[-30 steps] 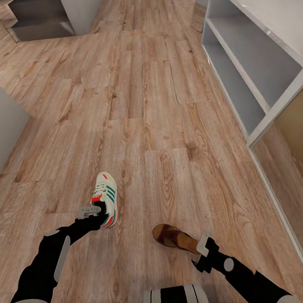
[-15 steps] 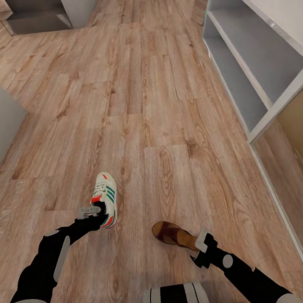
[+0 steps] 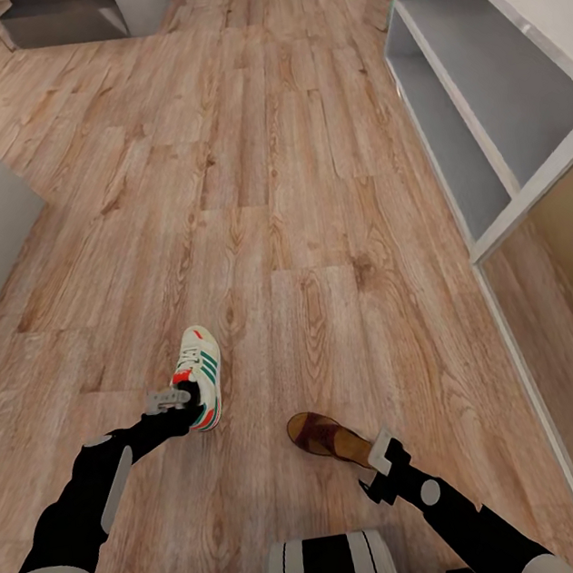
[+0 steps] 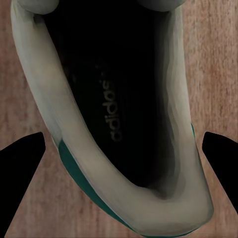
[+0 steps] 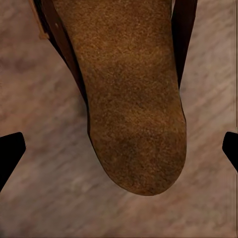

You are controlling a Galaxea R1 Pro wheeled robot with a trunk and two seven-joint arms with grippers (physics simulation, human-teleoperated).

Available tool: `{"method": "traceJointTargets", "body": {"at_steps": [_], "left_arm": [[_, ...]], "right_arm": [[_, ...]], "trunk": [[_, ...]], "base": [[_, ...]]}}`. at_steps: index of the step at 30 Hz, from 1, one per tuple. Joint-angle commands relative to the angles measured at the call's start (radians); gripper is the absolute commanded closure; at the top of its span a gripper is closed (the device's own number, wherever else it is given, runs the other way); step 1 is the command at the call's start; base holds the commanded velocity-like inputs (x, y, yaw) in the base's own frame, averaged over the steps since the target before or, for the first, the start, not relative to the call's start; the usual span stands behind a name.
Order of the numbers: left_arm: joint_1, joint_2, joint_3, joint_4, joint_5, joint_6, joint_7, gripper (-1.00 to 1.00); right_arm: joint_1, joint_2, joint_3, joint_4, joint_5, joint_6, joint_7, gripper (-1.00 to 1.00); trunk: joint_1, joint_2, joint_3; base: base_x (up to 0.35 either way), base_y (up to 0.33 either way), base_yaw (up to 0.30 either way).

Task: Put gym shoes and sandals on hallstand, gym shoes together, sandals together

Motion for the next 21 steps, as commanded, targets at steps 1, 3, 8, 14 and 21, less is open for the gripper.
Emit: {"method": "traceJointTargets", "body": {"at_steps": [1,3,8,14,21], "left_arm": [[0.000,0.000,0.001,-0.001,0.010,0.009,0.000,1.00],[0.000,0.000,0.001,-0.001,0.010,0.009,0.000,1.00],[0.000,0.000,0.001,-0.001,0.010,0.009,0.000,1.00],[0.000,0.000,0.001,-0.001,0.011,0.009,0.000,1.00],[0.000,0.000,0.001,-0.001,0.011,0.009,0.000,1.00]], "right_arm": [[0.000,-0.001,0.002,-0.004,0.009,0.006,0.001,-1.00],[0.000,-0.001,0.002,-0.004,0.009,0.006,0.000,-1.00],[0.000,-0.002,0.002,-0.005,0.009,0.005,0.000,-1.00],[0.000,-0.002,0.002,-0.005,0.009,0.006,-0.002,-1.00],[0.000,-0.002,0.002,-0.007,0.008,0.006,-0.002,-1.00]], "trunk": [[0.000,0.000,-0.001],[0.000,0.000,-0.001],[0.000,0.000,-0.003],[0.000,0.000,-0.010],[0.002,-0.001,-0.028]], "base": [[0.000,0.000,0.000],[0.000,0.000,0.000],[0.000,0.000,-0.127],[0.000,0.000,-0.118],[0.000,0.000,-0.011]]}}
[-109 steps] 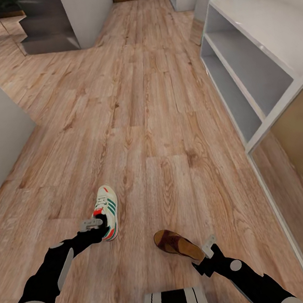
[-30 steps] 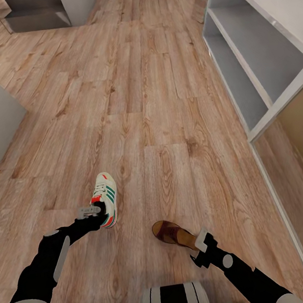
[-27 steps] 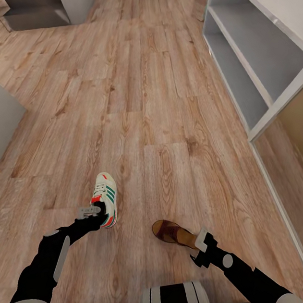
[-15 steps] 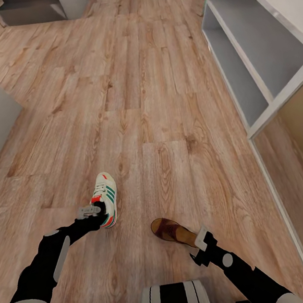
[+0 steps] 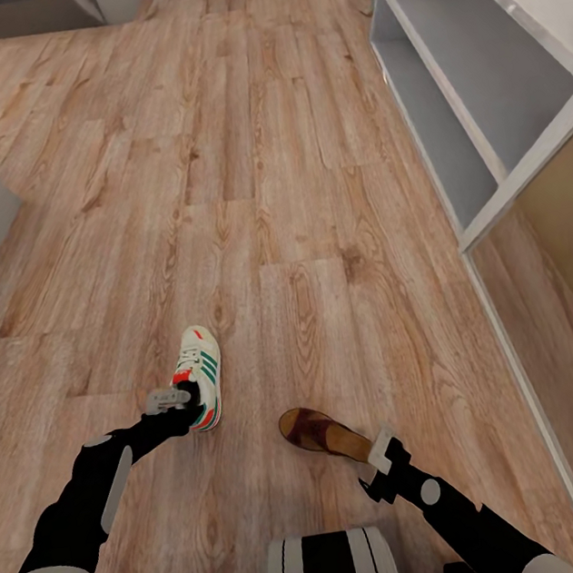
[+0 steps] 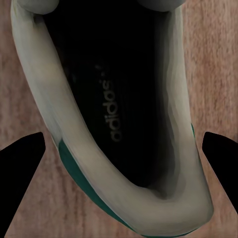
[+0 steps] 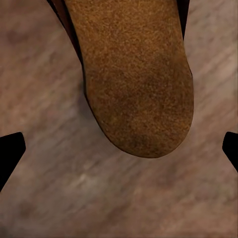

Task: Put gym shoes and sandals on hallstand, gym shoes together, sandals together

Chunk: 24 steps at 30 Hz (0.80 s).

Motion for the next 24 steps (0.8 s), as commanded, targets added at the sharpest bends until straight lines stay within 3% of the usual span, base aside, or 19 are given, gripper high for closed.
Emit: {"method": "traceJointTargets", "body": {"at_steps": [1,24], "left_arm": [[0.000,0.000,0.001,-0.001,0.011,0.009,0.000,1.00],[0.000,0.000,0.003,-0.002,0.010,0.008,0.000,1.00]], "right_arm": [[0.000,-0.001,0.002,-0.003,0.009,0.006,0.002,-1.00],[0.000,-0.002,0.002,-0.030,0.010,0.006,0.001,-1.00]], "trunk": [[0.000,0.000,-0.001],[0.000,0.000,-0.003]], "base": [[0.000,0.000,-0.001],[0.034,0.000,0.000]]}}
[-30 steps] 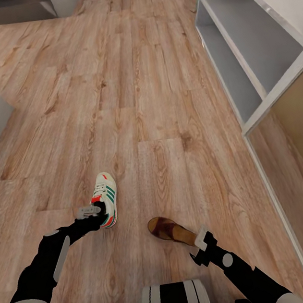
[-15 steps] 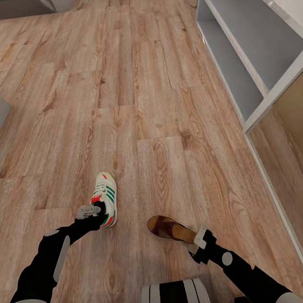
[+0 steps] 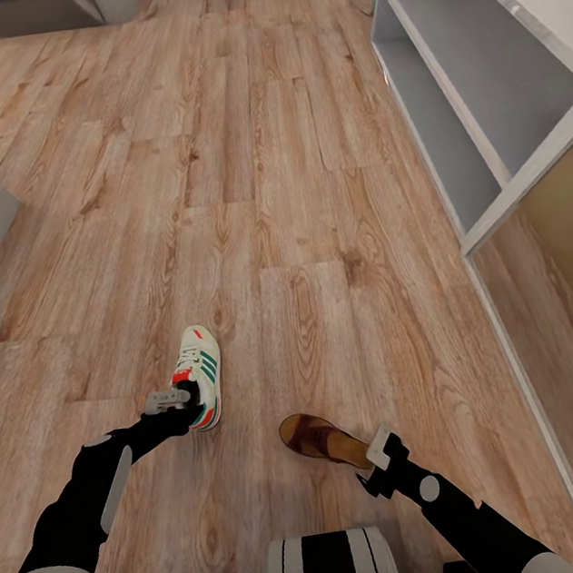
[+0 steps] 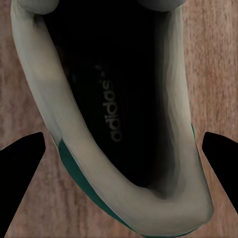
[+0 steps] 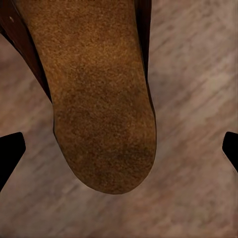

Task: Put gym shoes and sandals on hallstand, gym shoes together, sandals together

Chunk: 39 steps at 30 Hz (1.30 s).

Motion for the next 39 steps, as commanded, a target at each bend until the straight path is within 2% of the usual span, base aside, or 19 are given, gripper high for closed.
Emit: {"method": "traceJointTargets", "body": {"at_steps": [1,28,31,39], "left_arm": [[0.000,0.000,0.001,-0.001,0.010,0.010,0.000,1.00],[0.000,0.000,0.006,-0.001,0.012,0.010,-0.001,1.00],[-0.001,0.000,0.006,-0.001,0.012,0.011,-0.001,1.00],[-0.002,0.000,0.007,-0.002,0.012,0.011,-0.002,1.00]], "right_arm": [[0.000,-0.001,0.002,-0.003,0.009,0.006,0.002,-1.00],[0.000,-0.001,0.001,-0.003,0.008,0.007,0.002,-1.00],[0.000,-0.001,0.001,-0.003,0.006,0.007,0.002,-1.00],[0.000,-0.001,0.001,-0.003,0.004,0.008,0.002,-1.00]], "trunk": [[0.000,0.000,-0.001],[0.000,0.000,-0.001],[0.001,-0.001,-0.015],[0.001,-0.001,-0.021]], "base": [[0.006,0.000,0.000],[0.015,0.007,0.000],[0.000,0.000,0.000],[0.000,0.000,0.000]]}}
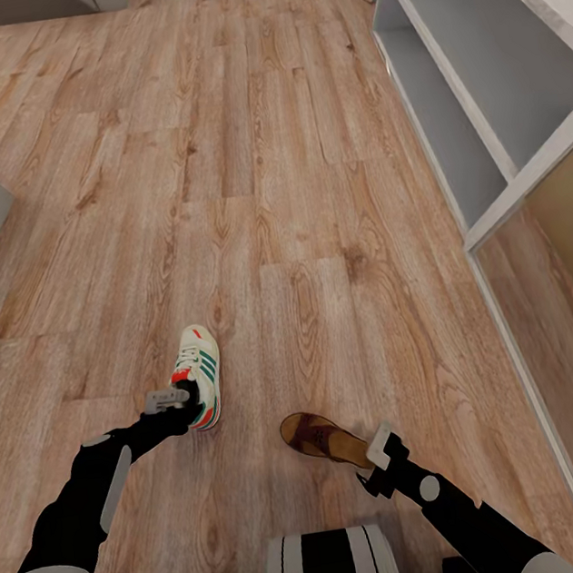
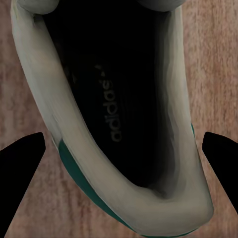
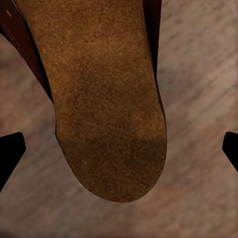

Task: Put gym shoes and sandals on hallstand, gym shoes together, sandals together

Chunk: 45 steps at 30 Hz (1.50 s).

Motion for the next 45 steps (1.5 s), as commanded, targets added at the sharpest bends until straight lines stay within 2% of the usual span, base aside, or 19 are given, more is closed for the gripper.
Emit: {"method": "traceJointTargets", "body": {"at_steps": [1,6,11,23,27,45], "left_arm": [[0.000,0.000,0.001,-0.001,0.011,0.009,0.000,1.00],[0.000,0.000,0.001,-0.003,0.012,0.010,0.000,1.00],[0.000,0.000,0.000,-0.003,0.012,0.011,0.000,1.00],[0.000,0.000,0.000,-0.003,0.012,0.011,0.000,1.00],[0.000,0.000,0.000,-0.003,0.012,0.011,0.000,1.00],[0.000,0.000,0.000,-0.003,0.012,0.011,0.000,1.00]], "right_arm": [[0.000,-0.001,0.002,-0.003,0.009,0.006,0.002,-1.00],[0.000,-0.001,0.002,-0.003,0.009,0.006,0.002,-1.00],[0.000,-0.001,0.002,-0.003,0.009,0.006,0.002,-1.00],[0.000,-0.001,0.002,-0.003,0.009,0.006,0.002,-1.00],[0.000,-0.001,0.002,-0.003,0.009,0.006,0.002,-1.00],[0.000,-0.001,0.002,-0.003,0.009,0.006,0.002,-1.00]], "trunk": [[0.000,0.000,-0.001],[0.000,0.000,-0.001],[0.002,-0.001,-0.020],[0.002,-0.001,-0.021],[0.004,-0.002,-0.036],[0.004,-0.002,-0.042]], "base": [[0.000,0.000,0.000],[0.000,0.000,0.000],[0.000,0.000,0.000],[0.000,0.000,0.000],[0.000,0.000,0.000],[0.000,0.000,-0.051]]}}
